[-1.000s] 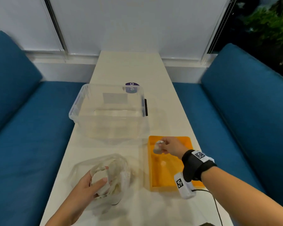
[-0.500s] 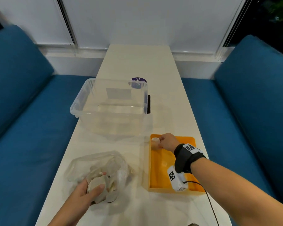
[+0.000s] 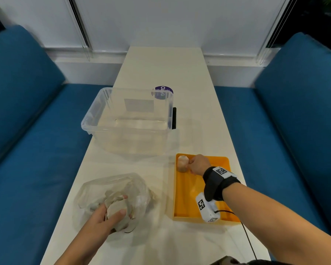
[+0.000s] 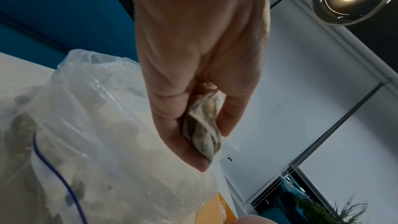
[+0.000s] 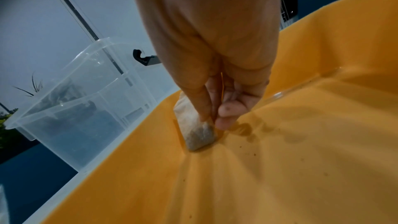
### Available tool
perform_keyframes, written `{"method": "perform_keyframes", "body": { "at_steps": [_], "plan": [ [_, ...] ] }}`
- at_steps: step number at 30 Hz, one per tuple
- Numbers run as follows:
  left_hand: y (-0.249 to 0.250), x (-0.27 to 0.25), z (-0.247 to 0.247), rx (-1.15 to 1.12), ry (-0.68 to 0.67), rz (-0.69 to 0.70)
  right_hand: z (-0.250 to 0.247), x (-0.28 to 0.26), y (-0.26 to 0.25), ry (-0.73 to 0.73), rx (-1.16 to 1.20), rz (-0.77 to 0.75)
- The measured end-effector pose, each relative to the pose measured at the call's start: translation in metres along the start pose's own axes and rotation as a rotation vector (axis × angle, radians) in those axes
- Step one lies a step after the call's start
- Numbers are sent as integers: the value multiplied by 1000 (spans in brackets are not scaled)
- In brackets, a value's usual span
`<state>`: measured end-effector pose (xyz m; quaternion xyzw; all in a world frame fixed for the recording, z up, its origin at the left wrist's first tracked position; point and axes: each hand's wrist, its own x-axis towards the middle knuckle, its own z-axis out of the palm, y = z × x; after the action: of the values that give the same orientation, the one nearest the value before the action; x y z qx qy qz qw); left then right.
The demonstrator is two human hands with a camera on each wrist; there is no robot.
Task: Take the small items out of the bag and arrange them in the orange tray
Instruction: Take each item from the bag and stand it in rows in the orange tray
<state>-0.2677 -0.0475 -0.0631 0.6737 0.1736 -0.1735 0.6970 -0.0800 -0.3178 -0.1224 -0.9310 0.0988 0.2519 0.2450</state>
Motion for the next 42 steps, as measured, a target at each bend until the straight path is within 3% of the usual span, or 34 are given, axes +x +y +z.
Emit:
{"method": "perform_keyframes", "body": {
  "at_steps": [6, 10, 15, 19, 30, 37, 42],
  "plan": [
    [13, 1, 12, -16, -59, 20, -19, -20, 7, -3, 15, -3],
    [25, 4, 23, -46, -96, 23, -37, -77, -10, 50, 122, -256],
    [36, 8, 32, -31, -173, 56, -23, -149, -37, -204, 315, -583],
    [40, 10, 36, 13, -234, 94, -7, -164, -46, -238, 331, -696],
    [50, 9, 35, 12, -188, 142, 2, -163, -39, -156, 543, -677],
    [52, 13, 37, 119, -130, 218, 0, -164, -39, -109, 342, -696],
    [49, 14, 33, 119, -76, 191, -11, -144, -25, -80, 301, -609]
  ]
}}
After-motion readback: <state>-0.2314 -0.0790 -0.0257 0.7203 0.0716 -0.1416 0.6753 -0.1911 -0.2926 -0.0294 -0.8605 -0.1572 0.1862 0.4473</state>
